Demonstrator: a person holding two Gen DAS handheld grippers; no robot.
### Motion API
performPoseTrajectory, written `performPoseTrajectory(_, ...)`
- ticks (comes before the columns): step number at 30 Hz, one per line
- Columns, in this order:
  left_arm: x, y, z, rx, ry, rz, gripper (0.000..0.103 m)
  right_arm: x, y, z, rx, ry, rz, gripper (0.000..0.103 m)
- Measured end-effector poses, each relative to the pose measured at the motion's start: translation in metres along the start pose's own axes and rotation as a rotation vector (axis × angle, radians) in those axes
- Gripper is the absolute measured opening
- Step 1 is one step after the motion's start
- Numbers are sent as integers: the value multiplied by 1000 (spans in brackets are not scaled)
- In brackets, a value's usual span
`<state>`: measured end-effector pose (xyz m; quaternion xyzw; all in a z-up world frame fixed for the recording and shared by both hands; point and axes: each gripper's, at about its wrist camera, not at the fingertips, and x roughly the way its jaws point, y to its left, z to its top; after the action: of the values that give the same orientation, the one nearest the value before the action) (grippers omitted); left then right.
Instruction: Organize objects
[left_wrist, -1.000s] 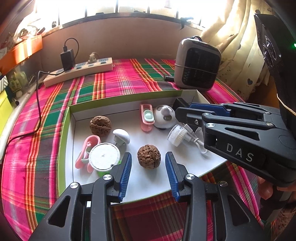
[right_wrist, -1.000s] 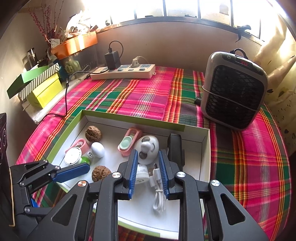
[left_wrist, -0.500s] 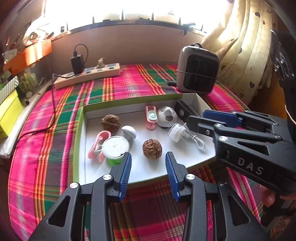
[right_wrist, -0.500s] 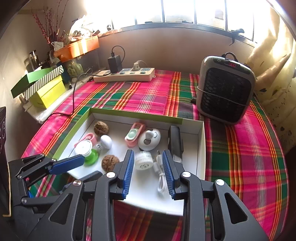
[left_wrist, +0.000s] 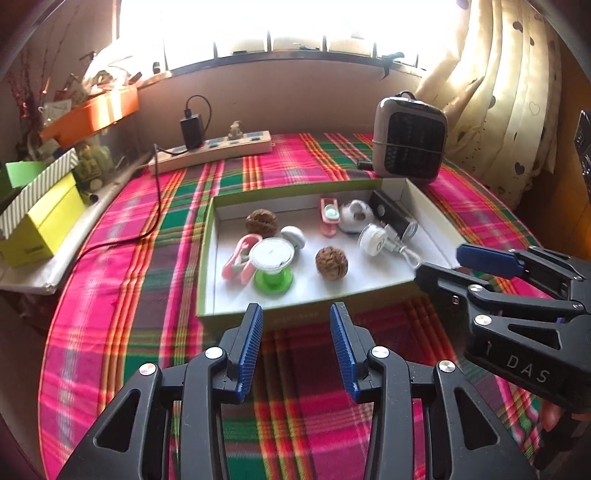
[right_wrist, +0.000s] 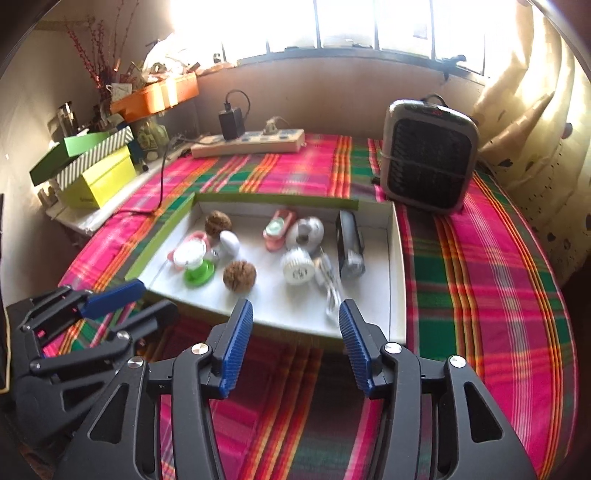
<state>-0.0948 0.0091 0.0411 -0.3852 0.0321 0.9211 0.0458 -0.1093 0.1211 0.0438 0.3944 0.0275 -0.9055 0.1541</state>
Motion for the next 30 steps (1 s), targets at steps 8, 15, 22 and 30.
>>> performPoseTrajectory(8, -2, 3, -22, -3, 36, 31, 36, -2, 0, -25, 14, 51, -35, 51)
performPoseTrajectory(15, -4, 6, -41, -18, 61, 34, 36, -4, -2, -45, 36, 82, -49, 51)
performPoseTrajectory(22, -2, 4, -52, -35, 86, 34, 37, -8, 1, -59, 34, 87, -70, 53)
performPoseTrajectory(30, -5, 1, -57, -57, 81, 49, 38, -10, 2, -71, 33, 96, -97, 58)
